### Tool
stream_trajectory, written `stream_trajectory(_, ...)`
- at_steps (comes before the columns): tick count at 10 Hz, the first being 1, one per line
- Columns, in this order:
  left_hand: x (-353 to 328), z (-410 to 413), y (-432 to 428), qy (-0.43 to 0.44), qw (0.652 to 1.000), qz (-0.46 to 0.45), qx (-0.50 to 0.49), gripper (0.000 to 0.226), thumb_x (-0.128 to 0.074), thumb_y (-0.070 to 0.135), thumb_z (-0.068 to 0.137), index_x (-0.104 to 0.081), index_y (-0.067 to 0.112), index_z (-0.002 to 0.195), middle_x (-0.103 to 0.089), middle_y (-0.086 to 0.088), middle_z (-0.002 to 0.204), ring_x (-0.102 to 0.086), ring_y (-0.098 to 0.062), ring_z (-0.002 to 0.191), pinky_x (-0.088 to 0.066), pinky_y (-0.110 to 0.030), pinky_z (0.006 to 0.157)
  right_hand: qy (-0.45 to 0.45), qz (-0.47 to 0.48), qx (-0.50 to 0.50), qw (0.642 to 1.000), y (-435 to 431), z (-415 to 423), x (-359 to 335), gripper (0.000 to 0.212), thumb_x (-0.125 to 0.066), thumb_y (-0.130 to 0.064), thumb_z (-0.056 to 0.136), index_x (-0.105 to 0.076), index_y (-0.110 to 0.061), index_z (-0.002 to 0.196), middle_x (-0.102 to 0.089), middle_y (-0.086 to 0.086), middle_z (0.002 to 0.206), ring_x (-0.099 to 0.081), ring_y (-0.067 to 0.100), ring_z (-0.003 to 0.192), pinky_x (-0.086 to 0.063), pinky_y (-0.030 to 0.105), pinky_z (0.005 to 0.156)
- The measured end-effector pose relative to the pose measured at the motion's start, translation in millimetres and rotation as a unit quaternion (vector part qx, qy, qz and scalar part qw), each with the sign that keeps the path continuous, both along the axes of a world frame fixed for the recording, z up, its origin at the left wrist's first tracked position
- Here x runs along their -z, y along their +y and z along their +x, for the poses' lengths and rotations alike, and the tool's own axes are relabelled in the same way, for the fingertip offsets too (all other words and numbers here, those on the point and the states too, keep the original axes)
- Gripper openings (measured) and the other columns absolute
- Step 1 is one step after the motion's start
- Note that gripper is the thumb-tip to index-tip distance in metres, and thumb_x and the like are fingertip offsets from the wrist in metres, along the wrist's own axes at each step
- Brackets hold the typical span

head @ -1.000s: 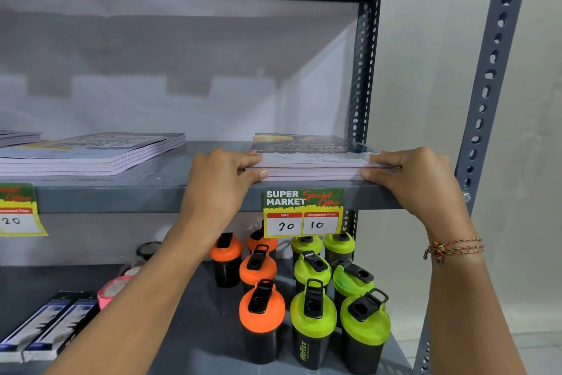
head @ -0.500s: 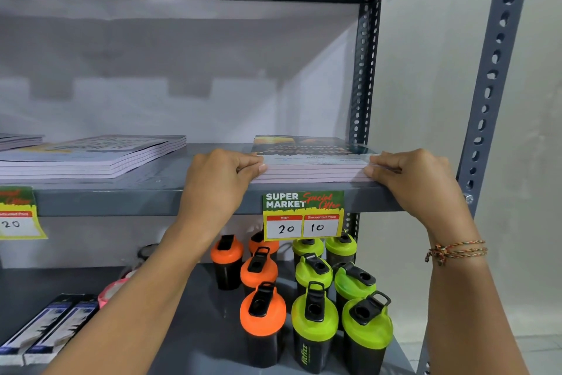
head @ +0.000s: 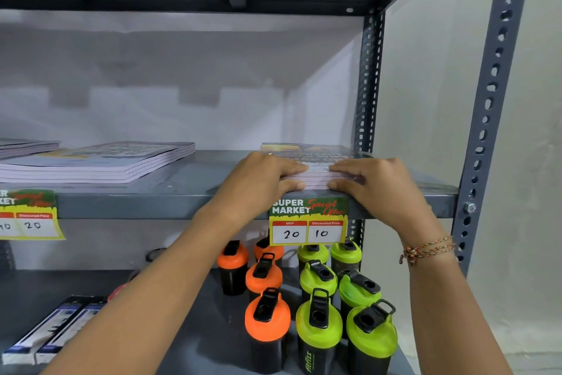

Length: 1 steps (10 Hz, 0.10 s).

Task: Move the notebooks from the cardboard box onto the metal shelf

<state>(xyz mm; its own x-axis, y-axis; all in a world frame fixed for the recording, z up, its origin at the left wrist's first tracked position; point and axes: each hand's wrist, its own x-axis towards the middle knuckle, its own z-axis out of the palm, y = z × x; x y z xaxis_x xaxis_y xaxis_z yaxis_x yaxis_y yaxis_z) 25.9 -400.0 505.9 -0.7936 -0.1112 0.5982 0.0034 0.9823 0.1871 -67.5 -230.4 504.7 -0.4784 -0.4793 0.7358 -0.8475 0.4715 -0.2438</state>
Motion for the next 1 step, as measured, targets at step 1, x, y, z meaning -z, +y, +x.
stream_trajectory(1, -3.6, 0.2, 5.3, 0.019, 0.999, -0.038, -0.010, 0.047, -0.057, 0.039, 0.088, -0.050, 0.028, 0.134, -0.050, 0.003, 0.143, -0.041, -0.017, 0.136, -0.033, -0.036, 0.114, 0.117, -0.038, -0.005, 0.992, -0.4, 11.3, 15.5, 0.026, -0.070, -0.023, 0.081, -0.073, -0.009, 0.102, -0.075, 0.008, 0.107, -0.066, 0.025, 0.105, -0.044, 0.031, 0.096)
